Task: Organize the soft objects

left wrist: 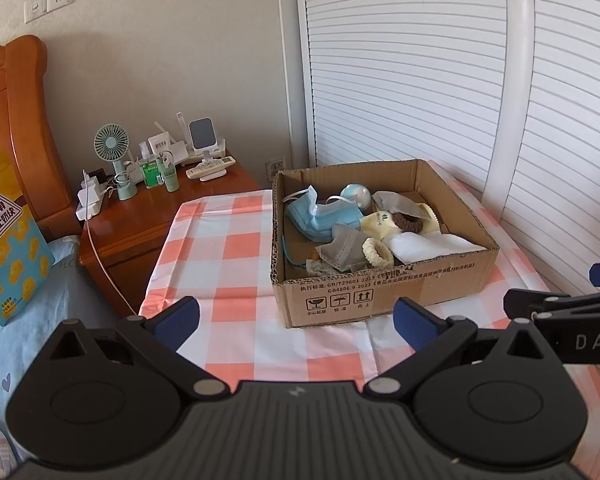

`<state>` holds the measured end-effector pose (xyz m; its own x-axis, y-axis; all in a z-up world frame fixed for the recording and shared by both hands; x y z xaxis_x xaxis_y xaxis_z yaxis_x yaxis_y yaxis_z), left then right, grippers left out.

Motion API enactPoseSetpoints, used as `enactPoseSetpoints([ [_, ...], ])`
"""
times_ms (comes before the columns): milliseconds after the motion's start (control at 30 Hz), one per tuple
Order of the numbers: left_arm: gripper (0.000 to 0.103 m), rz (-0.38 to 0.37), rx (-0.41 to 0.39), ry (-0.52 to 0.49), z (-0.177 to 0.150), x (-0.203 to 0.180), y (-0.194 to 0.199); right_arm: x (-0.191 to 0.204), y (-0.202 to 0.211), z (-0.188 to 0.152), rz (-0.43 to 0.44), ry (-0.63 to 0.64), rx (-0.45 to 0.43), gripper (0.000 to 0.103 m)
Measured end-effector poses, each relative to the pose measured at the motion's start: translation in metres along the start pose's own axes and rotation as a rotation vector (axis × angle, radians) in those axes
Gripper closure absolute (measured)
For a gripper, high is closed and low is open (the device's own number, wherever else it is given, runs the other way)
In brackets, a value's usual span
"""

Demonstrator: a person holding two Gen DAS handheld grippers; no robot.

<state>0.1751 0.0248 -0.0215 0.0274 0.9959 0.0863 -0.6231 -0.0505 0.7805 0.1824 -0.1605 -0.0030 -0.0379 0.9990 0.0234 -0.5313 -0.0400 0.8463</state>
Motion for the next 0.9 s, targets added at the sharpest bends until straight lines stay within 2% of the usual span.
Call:
enactPoseSetpoints([
  [900, 0.001, 0.002, 0.009, 0.006, -0.0024, 0.0008, -0.0021, 0.0009, 0.0003, -0.0001, -0.003, 0.002, -0.002, 0.0],
])
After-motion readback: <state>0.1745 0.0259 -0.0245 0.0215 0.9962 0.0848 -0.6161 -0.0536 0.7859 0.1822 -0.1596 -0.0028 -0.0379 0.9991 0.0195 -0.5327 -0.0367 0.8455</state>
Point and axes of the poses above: each gripper's, at about its wrist camera, not at the fingertips, and y roughly against the way its jaws point, x to its left, z to its top, the point moved 8 cm from there along -y, roughly the way its jaws point, and after that the axes turned 13 degrees about x, right-handed, at the moved point
